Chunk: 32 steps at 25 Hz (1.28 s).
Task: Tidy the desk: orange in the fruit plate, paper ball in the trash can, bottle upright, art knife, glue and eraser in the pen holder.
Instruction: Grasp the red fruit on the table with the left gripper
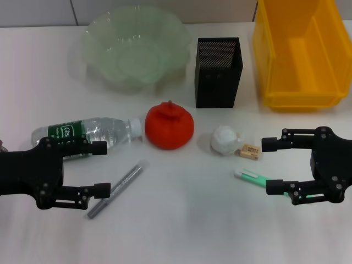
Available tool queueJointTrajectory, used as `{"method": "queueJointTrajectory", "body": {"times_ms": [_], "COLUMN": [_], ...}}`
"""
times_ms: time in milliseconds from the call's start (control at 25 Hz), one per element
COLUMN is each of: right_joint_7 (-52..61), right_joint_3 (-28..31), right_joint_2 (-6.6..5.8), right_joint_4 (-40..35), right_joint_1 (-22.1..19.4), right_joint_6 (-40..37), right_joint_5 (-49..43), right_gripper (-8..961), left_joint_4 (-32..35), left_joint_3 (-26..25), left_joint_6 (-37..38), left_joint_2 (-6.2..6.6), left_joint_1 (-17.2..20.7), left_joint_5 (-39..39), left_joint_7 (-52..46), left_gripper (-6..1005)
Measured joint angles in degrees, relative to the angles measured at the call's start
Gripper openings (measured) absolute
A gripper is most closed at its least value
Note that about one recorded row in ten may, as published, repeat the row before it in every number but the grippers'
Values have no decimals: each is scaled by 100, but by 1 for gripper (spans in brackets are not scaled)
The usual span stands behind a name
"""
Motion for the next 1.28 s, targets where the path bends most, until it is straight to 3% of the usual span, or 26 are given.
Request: {"method": "queueJointTrajectory", "body": {"times_ms": [680, 880, 1080, 1120, 1160, 1200, 1280], "right_joint_7": [1, 31, 58, 63, 63, 82, 139], "right_joint_3": [21, 120, 511, 714, 714, 824, 1007], "right_joint_2": [-6, -27, -32, -33, -33, -32, -32], "right_joint_4": [56, -153, -459, -604, -604, -693, -861], "right_joint_1": [-95, -345, -667, -790, -790, -849, -956], "right_joint_6": [-29, -51, -154, -293, -293, -358, -461], "right_joint_5": [6, 6, -1, -15, -15, -18, -22], "right_gripper": [756, 756, 755, 755, 755, 755, 755], "left_joint_4": [-20, 30, 297, 555, 555, 777, 956], "left_joint_3": [11, 0, 4, 54, 54, 89, 110], "left_joint_6": [0, 2, -145, -397, -397, -557, -648], "left_joint_2": [9, 3, -98, -231, -231, -332, -411], "left_joint_1": [-5, -30, -127, -192, -192, -262, -322], "left_joint_5": [11, 5, -11, 35, 35, 109, 177], "left_joint_7": [-17, -55, -237, -380, -380, -468, -541], "left_gripper": [858, 857, 856, 856, 856, 856, 855]}}
